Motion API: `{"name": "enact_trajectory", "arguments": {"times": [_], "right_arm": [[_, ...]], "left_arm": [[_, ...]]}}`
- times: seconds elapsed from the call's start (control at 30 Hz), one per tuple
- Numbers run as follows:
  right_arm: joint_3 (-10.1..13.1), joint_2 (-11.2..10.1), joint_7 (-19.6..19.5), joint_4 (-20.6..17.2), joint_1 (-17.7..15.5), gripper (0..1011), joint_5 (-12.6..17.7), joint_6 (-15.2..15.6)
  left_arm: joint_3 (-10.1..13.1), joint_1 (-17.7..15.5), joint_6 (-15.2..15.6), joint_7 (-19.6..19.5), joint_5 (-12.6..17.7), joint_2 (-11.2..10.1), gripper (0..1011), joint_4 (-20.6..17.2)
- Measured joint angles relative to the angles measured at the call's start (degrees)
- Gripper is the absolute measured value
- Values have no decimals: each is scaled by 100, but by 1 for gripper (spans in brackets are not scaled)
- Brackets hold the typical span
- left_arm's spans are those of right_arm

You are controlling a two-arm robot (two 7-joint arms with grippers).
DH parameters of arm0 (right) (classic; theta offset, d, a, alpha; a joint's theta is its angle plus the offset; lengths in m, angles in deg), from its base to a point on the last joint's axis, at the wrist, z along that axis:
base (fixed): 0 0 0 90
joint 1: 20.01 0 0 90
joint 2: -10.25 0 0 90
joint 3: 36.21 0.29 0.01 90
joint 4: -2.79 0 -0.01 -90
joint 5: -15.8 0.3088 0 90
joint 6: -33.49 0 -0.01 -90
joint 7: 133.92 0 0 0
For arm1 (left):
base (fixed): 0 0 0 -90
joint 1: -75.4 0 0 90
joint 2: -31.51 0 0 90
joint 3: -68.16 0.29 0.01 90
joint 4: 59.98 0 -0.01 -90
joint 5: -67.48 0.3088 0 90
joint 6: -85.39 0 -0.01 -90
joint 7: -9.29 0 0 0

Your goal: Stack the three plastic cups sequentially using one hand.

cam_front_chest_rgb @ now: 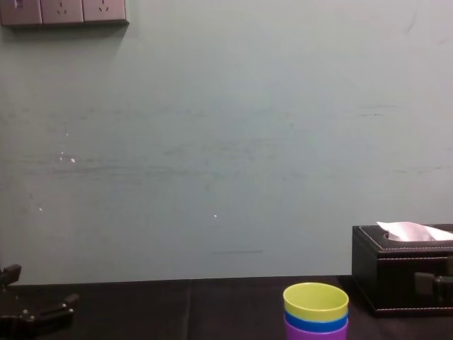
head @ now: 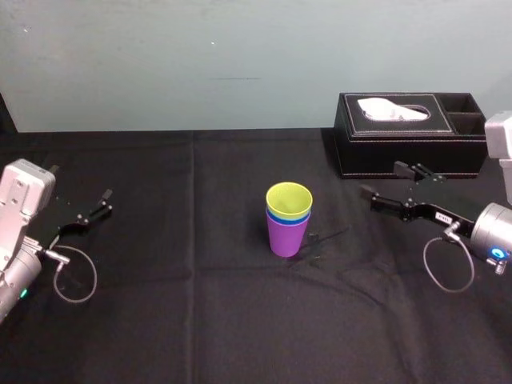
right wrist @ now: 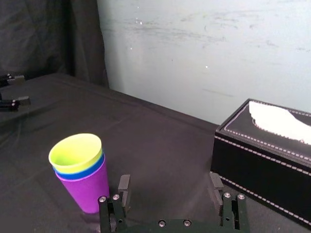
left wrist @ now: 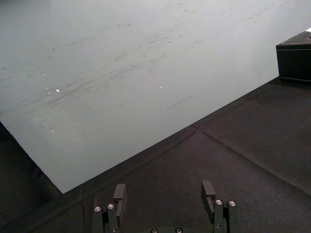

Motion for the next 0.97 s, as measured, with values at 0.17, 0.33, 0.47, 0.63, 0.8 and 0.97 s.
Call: {"name": "enact_trajectory", "arguments": {"times": [0.17,0.33,0.47,0.63,0.8,0.97], "right_arm": [[-16,25,83,110,-16,1002,-39,3],[-25,35,115,148,-20,1002,-45,5],[-27,35,113,140,-20,1002,-45,7],[-29,33,110,131,-18,1002,-45,10],[-31,31,110,123,-17,1002,-44,13],[-31,29,108,118,-14,1002,-43,15]], "left_arm": [[0,0,0,0,0,0,1010,0],[0,0,0,0,0,0,1010,0],[0,0,0,0,0,0,1010,0],[0,0,0,0,0,0,1010,0],[0,0,0,0,0,0,1010,0],[0,0,0,0,0,0,1010,0]]}}
